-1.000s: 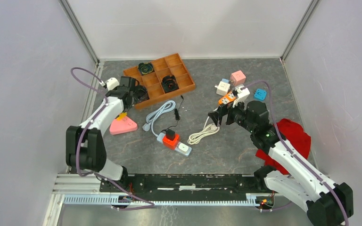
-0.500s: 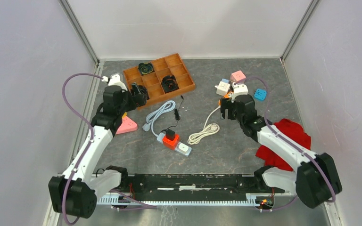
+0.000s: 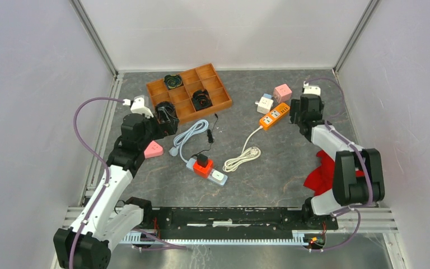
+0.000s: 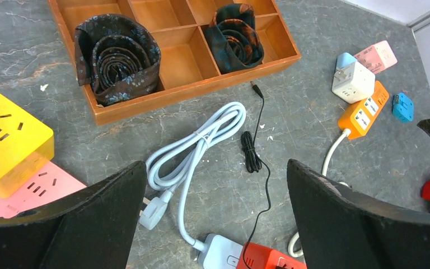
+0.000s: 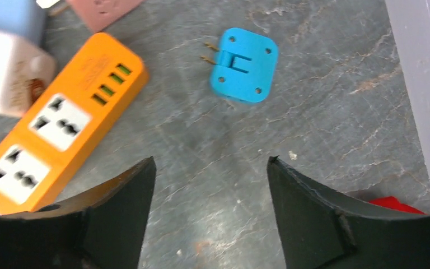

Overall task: Insert the plug
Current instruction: Pick up the plug from the center of the board.

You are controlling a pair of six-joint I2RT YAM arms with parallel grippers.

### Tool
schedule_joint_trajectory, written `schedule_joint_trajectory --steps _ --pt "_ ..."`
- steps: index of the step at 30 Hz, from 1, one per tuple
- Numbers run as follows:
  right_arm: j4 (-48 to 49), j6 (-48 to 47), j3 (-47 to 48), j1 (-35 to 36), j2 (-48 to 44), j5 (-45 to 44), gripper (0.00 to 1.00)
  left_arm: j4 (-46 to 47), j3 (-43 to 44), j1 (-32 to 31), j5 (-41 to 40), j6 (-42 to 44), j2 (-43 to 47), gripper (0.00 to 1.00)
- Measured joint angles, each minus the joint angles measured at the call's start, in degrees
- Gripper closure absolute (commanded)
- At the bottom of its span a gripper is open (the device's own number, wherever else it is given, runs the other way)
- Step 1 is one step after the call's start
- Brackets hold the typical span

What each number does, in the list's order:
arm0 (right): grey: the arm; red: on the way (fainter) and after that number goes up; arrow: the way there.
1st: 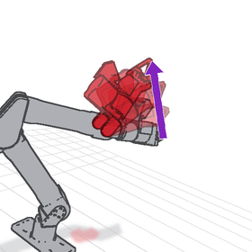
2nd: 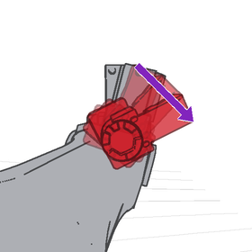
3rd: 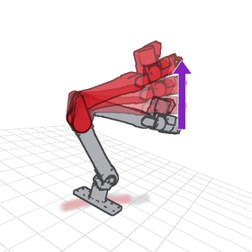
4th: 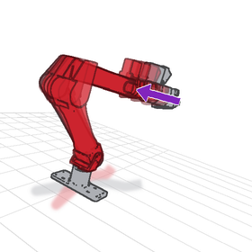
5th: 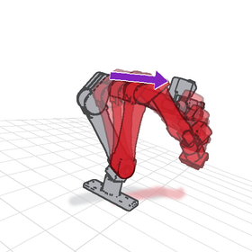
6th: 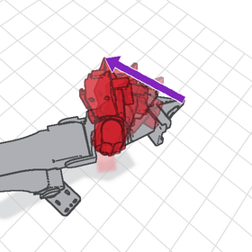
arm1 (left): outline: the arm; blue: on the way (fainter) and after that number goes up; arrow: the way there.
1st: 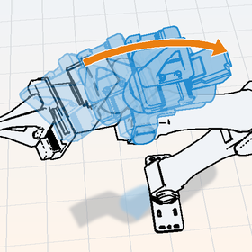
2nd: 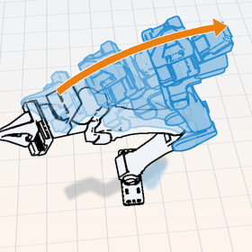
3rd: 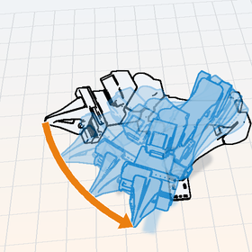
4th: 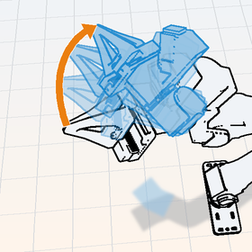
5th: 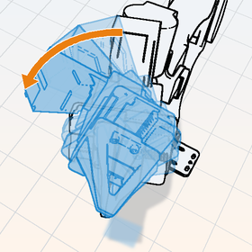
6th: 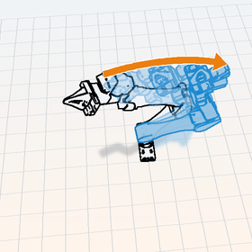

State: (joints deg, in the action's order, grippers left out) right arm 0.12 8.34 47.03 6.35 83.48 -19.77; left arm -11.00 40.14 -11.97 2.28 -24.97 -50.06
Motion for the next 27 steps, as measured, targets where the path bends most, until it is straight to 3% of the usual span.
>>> schedule_joint_trajectory --steps 3,9,17,27 --pt "-0.15 -0.83 2.49 -3.87 4.20 0.72 0.08 -0.76 0.31 -1.14 -2.14 0.04 0.59 0.00" --pt "0.31 -1.53 7.41 -8.00 10.16 3.45 0.07 -1.55 0.31 -1.90 -2.45 0.07 0.85 0.00" --pt "1.81 -2.03 11.58 -8.87 16.13 6.12 0.07 -2.58 0.33 -2.05 -2.80 0.20 1.05 0.00" --pt "1.95 -2.01 14.51 -10.91 22.38 6.01 0.17 -2.67 0.42 -2.32 -3.69 0.24 1.16 0.00"
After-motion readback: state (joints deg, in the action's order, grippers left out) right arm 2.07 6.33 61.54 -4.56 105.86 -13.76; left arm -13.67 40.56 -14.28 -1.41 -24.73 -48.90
